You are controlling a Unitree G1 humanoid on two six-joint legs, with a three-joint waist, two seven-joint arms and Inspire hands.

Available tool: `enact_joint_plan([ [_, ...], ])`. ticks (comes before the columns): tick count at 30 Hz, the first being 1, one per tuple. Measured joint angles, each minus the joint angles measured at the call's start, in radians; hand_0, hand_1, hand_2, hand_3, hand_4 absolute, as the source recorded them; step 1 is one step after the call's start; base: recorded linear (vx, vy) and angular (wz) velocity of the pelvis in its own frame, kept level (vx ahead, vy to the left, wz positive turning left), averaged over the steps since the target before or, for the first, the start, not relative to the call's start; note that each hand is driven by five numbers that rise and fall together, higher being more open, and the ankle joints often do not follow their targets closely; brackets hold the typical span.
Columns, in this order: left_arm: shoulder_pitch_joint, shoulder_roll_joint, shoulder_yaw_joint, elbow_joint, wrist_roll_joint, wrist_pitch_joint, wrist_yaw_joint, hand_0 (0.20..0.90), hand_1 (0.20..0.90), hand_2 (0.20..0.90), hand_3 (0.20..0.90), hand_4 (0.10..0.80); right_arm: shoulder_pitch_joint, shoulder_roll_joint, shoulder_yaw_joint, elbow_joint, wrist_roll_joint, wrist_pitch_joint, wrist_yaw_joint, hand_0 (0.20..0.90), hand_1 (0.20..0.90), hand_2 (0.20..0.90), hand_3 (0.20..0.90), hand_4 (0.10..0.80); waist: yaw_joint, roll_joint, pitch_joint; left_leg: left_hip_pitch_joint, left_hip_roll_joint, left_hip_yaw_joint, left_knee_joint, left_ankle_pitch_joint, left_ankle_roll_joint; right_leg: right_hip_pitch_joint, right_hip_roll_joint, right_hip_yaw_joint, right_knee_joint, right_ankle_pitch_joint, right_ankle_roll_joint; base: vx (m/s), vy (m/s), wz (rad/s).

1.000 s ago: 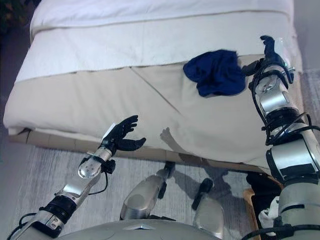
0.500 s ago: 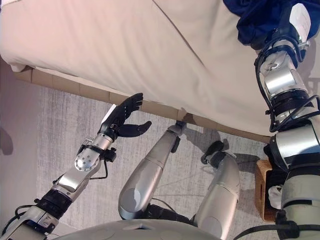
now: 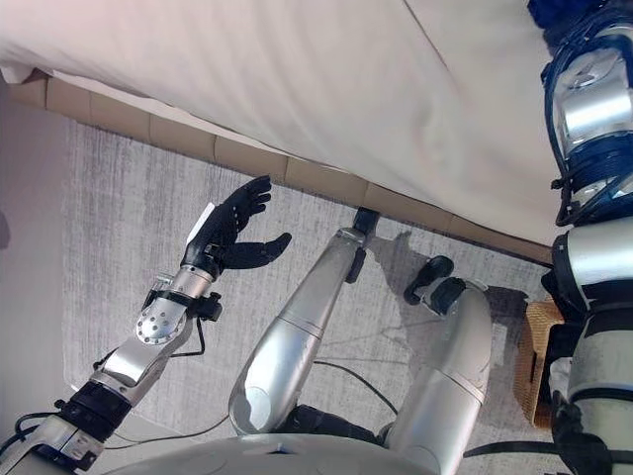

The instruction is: Pick up the clothes from the bed and place them into the basket

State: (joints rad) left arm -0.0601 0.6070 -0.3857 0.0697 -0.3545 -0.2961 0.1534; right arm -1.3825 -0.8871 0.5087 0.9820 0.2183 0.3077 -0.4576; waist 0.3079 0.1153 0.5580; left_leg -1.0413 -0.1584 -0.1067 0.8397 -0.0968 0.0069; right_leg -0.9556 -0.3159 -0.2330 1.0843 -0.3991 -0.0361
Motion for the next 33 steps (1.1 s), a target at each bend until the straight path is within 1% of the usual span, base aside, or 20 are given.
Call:
enact_joint_plan([
  [4, 0.007, 0.003, 0.009, -0.006, -0.001, -0.012, -0.001, 0.900, 0.900, 0.900, 0.900, 0.800, -0.012, 0.001, 0.012, 0.000, 0.027, -0.001, -0.001, 0.300, 0.300, 0.300, 0.200, 0.100, 0.001, 0.000, 0.000, 0.004, 0.004, 0.001, 0.013, 0.001, 0.002, 0.011, 0.010, 0.001, -0.004, 0.004, -0.006, -0.024, -0.003, -0.07],
  [8, 0.008, 0.004, 0.010, -0.006, -0.001, -0.013, -0.003, 0.900, 0.900, 0.900, 0.900, 0.800, 0.008, 0.009, 0.019, 0.005, 0.059, -0.002, 0.004, 0.300, 0.300, 0.300, 0.200, 0.100, 0.002, -0.001, 0.000, 0.058, 0.018, 0.013, 0.007, 0.005, 0.009, 0.072, 0.015, -0.001, -0.032, 0.009, -0.001, 0.005, 0.018, -0.09],
  [9, 0.008, 0.004, 0.010, -0.006, -0.001, -0.014, -0.003, 0.900, 0.900, 0.900, 0.900, 0.800, 0.015, 0.012, 0.019, 0.014, 0.070, -0.002, 0.007, 0.300, 0.300, 0.300, 0.200, 0.100, 0.001, -0.001, 0.000, 0.085, 0.020, 0.018, 0.001, 0.005, 0.009, 0.100, 0.015, 0.000, -0.042, 0.012, 0.005, 0.017, 0.025, -0.09],
  [10, 0.006, 0.006, 0.010, -0.006, -0.001, -0.018, -0.002, 0.900, 0.900, 0.900, 0.900, 0.800, 0.021, 0.013, 0.019, 0.020, 0.077, -0.002, 0.011, 0.300, 0.300, 0.300, 0.200, 0.100, -0.001, -0.001, 0.000, 0.125, 0.020, 0.022, -0.018, 0.002, 0.012, 0.138, 0.016, 0.000, -0.064, 0.012, 0.005, 0.022, 0.016, -0.08],
  [13, 0.002, 0.016, 0.011, -0.006, -0.012, -0.020, -0.001, 0.900, 0.900, 0.900, 0.900, 0.800, 0.038, 0.014, 0.018, 0.028, 0.077, -0.014, 0.030, 0.300, 0.300, 0.300, 0.200, 0.100, -0.004, -0.001, 0.000, 0.221, 0.026, 0.030, -0.068, 0.003, 0.013, 0.230, 0.021, -0.001, -0.121, 0.027, 0.027, 0.023, -0.001, -0.12],
  [16, -0.003, 0.024, 0.012, -0.006, -0.019, -0.018, 0.000, 0.900, 0.900, 0.900, 0.900, 0.800, 0.044, 0.016, 0.017, 0.035, 0.077, -0.027, 0.060, 0.300, 0.300, 0.300, 0.200, 0.100, -0.010, -0.001, 0.000, 0.315, 0.037, 0.032, -0.132, 0.006, 0.018, 0.319, 0.029, -0.002, -0.195, 0.049, 0.035, 0.043, 0.019, -0.16],
  [17, -0.006, 0.024, 0.011, -0.005, -0.019, -0.010, 0.000, 0.900, 0.900, 0.900, 0.900, 0.800, 0.045, 0.016, 0.017, 0.038, 0.078, -0.029, 0.078, 0.300, 0.300, 0.300, 0.200, 0.100, -0.013, -0.001, 0.001, 0.357, 0.037, 0.034, -0.167, 0.008, 0.017, 0.355, 0.031, -0.002, -0.226, 0.056, 0.036, 0.037, 0.020, -0.14],
  [19, -0.015, 0.024, 0.011, -0.004, -0.019, -0.008, -0.001, 0.900, 0.900, 0.900, 0.900, 0.800, 0.047, 0.018, 0.016, 0.047, 0.088, -0.041, 0.108, 0.300, 0.300, 0.300, 0.200, 0.100, -0.015, -0.001, 0.001, 0.435, 0.037, 0.043, -0.227, 0.024, 0.024, 0.422, 0.033, -0.002, -0.277, 0.073, 0.049, 0.020, 0.012, -0.15],
  [20, -0.020, 0.024, 0.010, -0.004, -0.019, -0.006, -0.001, 0.900, 0.900, 0.900, 0.900, 0.800, 0.047, 0.018, 0.016, 0.052, 0.098, -0.045, 0.116, 0.300, 0.300, 0.300, 0.200, 0.100, -0.016, -0.002, 0.001, 0.457, 0.037, 0.046, -0.242, 0.031, 0.026, 0.441, 0.033, -0.002, -0.292, 0.078, 0.048, 0.005, 0.006, -0.11],
  [21, -0.027, 0.024, 0.010, -0.004, -0.019, 0.000, -0.001, 0.900, 0.900, 0.900, 0.900, 0.800, 0.051, 0.018, 0.014, 0.058, 0.113, -0.049, 0.128, 0.300, 0.300, 0.300, 0.200, 0.100, -0.018, -0.002, 0.001, 0.498, 0.038, 0.047, -0.275, 0.046, 0.029, 0.478, 0.035, -0.005, -0.324, 0.095, 0.055, 0.001, 0.003, -0.06],
  [23, -0.044, 0.023, 0.010, -0.003, -0.019, 0.024, -0.001, 0.900, 0.900, 0.900, 0.900, 0.800, 0.058, 0.018, 0.007, 0.060, 0.142, -0.051, 0.150, 0.300, 0.300, 0.300, 0.200, 0.100, -0.026, -0.002, 0.001, 0.573, 0.038, 0.047, -0.345, 0.064, 0.029, 0.544, 0.040, -0.012, -0.381, 0.108, 0.056, -0.034, 0.016, -0.05],
  [24, -0.050, 0.023, 0.011, -0.003, -0.019, 0.037, -0.001, 0.900, 0.900, 0.900, 0.900, 0.800, 0.065, 0.018, 0.005, 0.060, 0.153, -0.056, 0.162, 0.300, 0.300, 0.300, 0.200, 0.100, -0.026, -0.003, 0.001, 0.610, 0.039, 0.047, -0.375, 0.071, 0.029, 0.577, 0.042, -0.015, -0.407, 0.113, 0.062, -0.034, 0.031, -0.06],
  [25, -0.058, 0.022, 0.011, 0.003, -0.019, 0.042, -0.001, 0.900, 0.900, 0.900, 0.900, 0.800, 0.074, 0.018, 0.003, 0.061, 0.157, -0.062, 0.170, 0.300, 0.300, 0.300, 0.200, 0.100, -0.027, -0.004, 0.001, 0.651, 0.042, 0.047, -0.412, 0.087, 0.026, 0.614, 0.046, -0.022, -0.440, 0.138, 0.056, -0.002, 0.032, -0.09],
  [27, -0.066, 0.023, 0.012, 0.003, -0.019, 0.067, -0.001, 0.900, 0.900, 0.900, 0.900, 0.800, 0.093, 0.019, -0.031, 0.063, 0.165, -0.063, 0.196, 0.300, 0.300, 0.300, 0.200, 0.100, -0.029, -0.004, 0.001, 0.723, 0.053, 0.046, -0.472, 0.099, 0.025, 0.686, 0.064, -0.029, -0.507, 0.155, 0.064, 0.064, -0.001, -0.12],
  [28, -0.067, 0.023, 0.012, 0.003, -0.019, 0.076, -0.001, 0.900, 0.900, 0.900, 0.900, 0.800, 0.095, 0.019, -0.039, 0.066, 0.166, -0.063, 0.201, 0.300, 0.300, 0.300, 0.200, 0.100, -0.030, -0.007, -0.001, 0.745, 0.055, 0.046, -0.492, 0.104, 0.024, 0.705, 0.068, -0.029, -0.527, 0.158, 0.063, 0.046, -0.003, -0.11],
  [30, -0.070, 0.025, 0.014, 0.004, -0.019, 0.103, -0.001, 0.900, 0.900, 0.900, 0.900, 0.800, 0.095, 0.017, -0.077, 0.068, 0.175, -0.064, 0.209, 0.300, 0.300, 0.300, 0.200, 0.100, -0.038, -0.015, -0.004, 0.814, 0.062, 0.046, -0.565, 0.125, 0.018, 0.767, 0.083, -0.031, -0.591, 0.177, 0.073, 0.069, 0.001, -0.12],
  [32, -0.081, 0.026, 0.018, 0.007, -0.018, 0.144, -0.003, 0.900, 0.900, 0.900, 0.900, 0.800, 0.104, 0.013, -0.110, 0.068, 0.180, -0.069, 0.224, 0.300, 0.300, 0.300, 0.200, 0.100, -0.046, -0.022, -0.006, 0.882, 0.076, 0.052, -0.621, 0.138, 0.016, 0.831, 0.102, -0.028, -0.656, 0.200, 0.074, 0.118, 0.018, -0.17],
  [33, -0.083, 0.026, 0.025, 0.010, -0.017, 0.166, -0.005, 0.900, 0.900, 0.900, 0.900, 0.800, 0.111, 0.012, -0.124, 0.065, 0.191, -0.069, 0.232, 0.300, 0.300, 0.300, 0.200, 0.100, -0.053, -0.027, -0.008, 0.917, 0.079, 0.055, -0.648, 0.144, 0.016, 0.865, 0.109, -0.027, -0.684, 0.208, 0.082, 0.098, 0.025, -0.18],
])
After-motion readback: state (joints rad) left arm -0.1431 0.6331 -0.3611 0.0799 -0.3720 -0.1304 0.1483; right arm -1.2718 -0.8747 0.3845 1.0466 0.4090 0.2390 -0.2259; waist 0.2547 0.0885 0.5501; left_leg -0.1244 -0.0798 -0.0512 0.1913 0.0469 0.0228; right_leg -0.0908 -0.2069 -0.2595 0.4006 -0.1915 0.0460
